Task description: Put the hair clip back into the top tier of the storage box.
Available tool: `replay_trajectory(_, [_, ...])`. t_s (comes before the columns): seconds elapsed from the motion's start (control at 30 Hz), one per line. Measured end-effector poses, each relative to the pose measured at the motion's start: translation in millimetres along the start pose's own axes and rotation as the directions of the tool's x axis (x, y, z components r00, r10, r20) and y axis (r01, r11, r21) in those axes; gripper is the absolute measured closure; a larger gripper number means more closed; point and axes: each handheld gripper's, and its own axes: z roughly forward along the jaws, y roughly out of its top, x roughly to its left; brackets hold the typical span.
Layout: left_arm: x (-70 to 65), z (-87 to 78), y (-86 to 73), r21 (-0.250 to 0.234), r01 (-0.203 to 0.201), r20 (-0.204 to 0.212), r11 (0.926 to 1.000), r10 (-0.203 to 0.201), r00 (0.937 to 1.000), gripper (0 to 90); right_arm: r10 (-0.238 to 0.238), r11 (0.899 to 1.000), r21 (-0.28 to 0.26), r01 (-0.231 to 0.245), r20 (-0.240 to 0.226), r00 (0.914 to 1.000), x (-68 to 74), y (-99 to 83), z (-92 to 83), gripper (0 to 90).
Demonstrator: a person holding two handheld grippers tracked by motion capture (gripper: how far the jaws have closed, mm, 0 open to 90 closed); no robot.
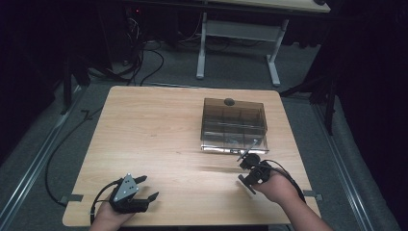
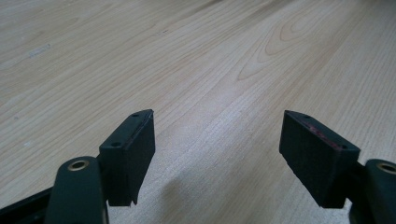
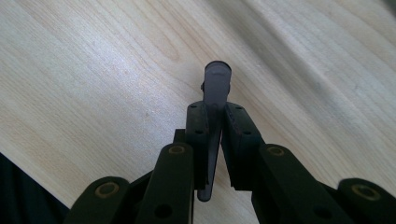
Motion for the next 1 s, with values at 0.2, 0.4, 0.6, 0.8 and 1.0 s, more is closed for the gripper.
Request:
replay_trajectory(0.2, [0.3,0.3,0.1,0.0,0.008,-0.005,1.0,-0.008,1.0,27.3,0.008,1.0,-0.005,-0.008,-0.003,1.0,-2.8,-1.2,-5.8,81.5])
replay_trajectory(0.4, [0.3,0.4,0.2,-0.001,0.005,-0.005,1.0,-0.005,1.0,27.3,0.015,1.0,0.001,-0.015,-0.005,0.9999,-4.2,-0.1,-11.7,81.5])
replay_trajectory(0.6, [0.3,0.3,0.3,0.001,0.008,-0.009,1.0,-0.008,0.9999,27.4,0.014,1.0,-0.013,-0.015,-0.015,0.9998,-6.3,2.2,-20.1,81.5])
replay_trajectory(0.8, [0.2,0.7,0.3,0.0,0.008,-0.011,1.0,-0.008,0.9999,27.4,0.021,1.0,-0.008,-0.021,-0.023,0.9995,-7.5,6.2,-26.8,81.5])
replay_trajectory(1.0, [0.8,0.3,0.3,0.001,0.014,-0.011,0.9999,-0.014,0.9998,27.4,0.02,1.0,-0.015,-0.02,-0.034,0.9992,-11.4,11.3,-39.8,81.5])
